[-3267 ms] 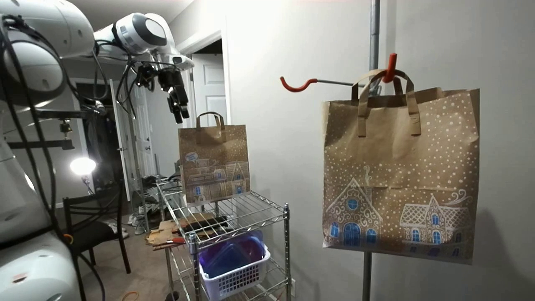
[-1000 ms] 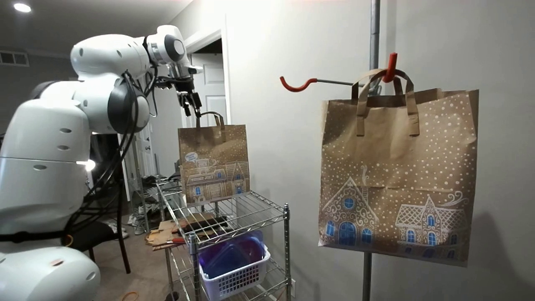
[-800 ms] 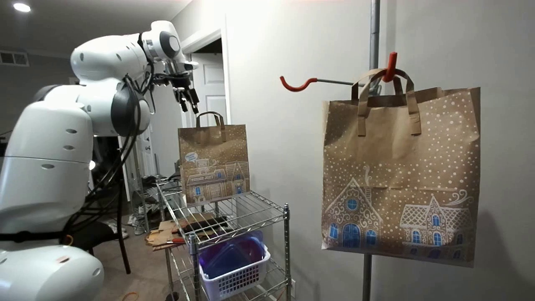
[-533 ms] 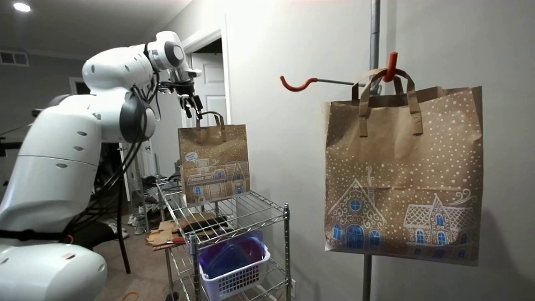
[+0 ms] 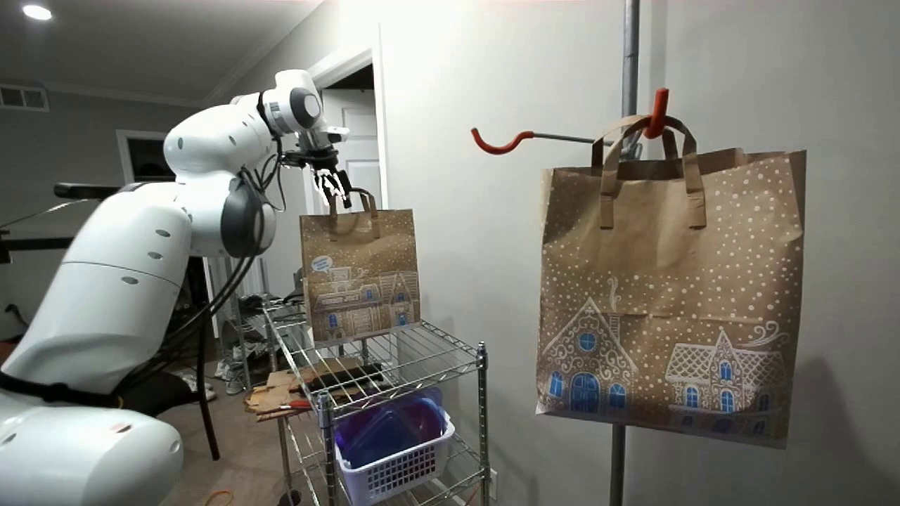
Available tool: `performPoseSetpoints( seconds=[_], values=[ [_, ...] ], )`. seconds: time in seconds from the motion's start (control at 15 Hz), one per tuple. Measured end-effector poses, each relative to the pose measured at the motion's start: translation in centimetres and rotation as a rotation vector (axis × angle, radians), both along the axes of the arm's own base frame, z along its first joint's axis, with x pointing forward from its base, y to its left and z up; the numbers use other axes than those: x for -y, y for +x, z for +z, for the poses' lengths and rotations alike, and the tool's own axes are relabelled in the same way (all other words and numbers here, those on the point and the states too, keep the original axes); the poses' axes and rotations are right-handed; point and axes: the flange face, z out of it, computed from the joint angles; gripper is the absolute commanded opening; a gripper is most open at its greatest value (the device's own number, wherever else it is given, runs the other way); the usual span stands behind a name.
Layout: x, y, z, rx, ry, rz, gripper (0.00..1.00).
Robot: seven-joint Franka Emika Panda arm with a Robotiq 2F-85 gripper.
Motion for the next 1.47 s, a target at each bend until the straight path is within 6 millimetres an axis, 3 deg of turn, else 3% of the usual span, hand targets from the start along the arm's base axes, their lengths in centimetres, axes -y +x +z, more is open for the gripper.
performPoseSetpoints(
  seconds=[0.67, 0.93, 1.0, 1.07, 1.47],
  values=[
    [-2.9, -3.2, 1.3, 0.068, 0.001, 0.138, 1.00],
    [-4.2, -3.8, 0.1, 0.099, -0.058, 0.143, 1.00],
    [-4.5, -3.8, -0.4, 0.101, -0.075, 0.136, 0.75],
    [-4.7, -3.9, -0.9, 0.102, -0.092, 0.128, 0.74],
    [-4.4, -3.3, -1.0, 0.131, -0.120, 0.096, 0.34]
  ],
)
